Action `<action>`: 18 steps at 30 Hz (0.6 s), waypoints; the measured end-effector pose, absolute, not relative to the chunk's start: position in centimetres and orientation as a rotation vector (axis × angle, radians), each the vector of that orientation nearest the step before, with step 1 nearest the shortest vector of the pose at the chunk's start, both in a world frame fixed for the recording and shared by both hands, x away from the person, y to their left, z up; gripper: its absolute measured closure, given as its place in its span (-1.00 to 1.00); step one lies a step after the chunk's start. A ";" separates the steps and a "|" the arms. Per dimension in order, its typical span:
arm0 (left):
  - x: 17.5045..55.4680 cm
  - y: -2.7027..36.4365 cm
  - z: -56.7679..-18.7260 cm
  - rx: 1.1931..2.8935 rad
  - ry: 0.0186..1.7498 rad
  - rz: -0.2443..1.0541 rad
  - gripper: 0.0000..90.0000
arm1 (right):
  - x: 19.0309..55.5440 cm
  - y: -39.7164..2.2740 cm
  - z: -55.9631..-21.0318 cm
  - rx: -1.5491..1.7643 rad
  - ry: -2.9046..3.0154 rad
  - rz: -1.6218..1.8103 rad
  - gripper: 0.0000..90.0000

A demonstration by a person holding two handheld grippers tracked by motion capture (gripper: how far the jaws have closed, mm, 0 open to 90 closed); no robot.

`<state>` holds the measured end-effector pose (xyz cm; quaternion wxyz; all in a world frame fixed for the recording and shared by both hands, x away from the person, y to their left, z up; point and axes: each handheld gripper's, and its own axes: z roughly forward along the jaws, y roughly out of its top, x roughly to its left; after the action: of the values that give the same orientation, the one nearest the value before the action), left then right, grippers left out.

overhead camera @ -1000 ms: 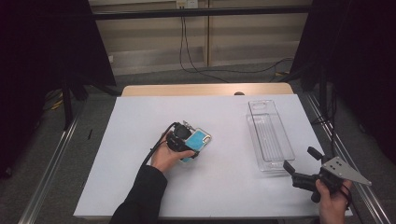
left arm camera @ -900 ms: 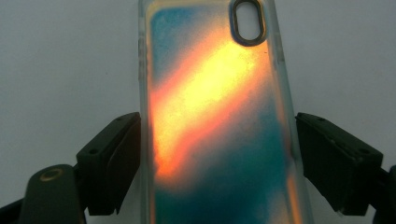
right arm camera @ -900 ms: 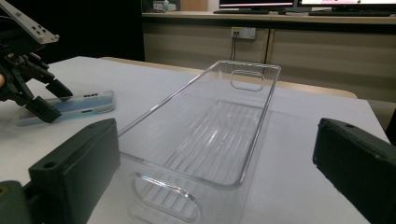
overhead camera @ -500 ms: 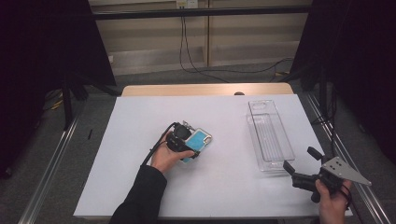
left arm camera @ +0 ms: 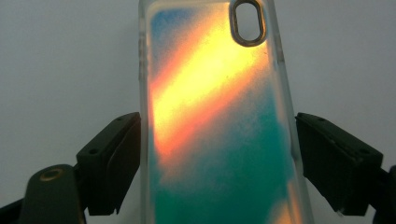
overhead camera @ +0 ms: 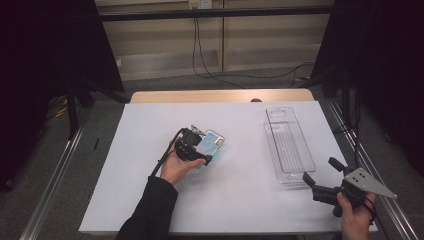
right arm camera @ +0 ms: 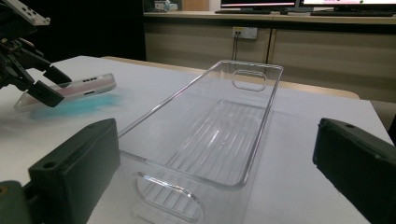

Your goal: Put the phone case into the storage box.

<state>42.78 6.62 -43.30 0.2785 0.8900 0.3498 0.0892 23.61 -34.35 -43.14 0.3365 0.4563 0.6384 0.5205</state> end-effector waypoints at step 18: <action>41.6 7.6 -41.1 2.217 0.917 0.437 -0.62 | 23.6 -34.5 -43.2 1.202 1.656 1.360 -0.99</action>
<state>41.65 7.64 -41.09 0.3444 0.8535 0.3531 0.1681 23.60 -34.47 -43.15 0.3357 0.4610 0.6347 0.5214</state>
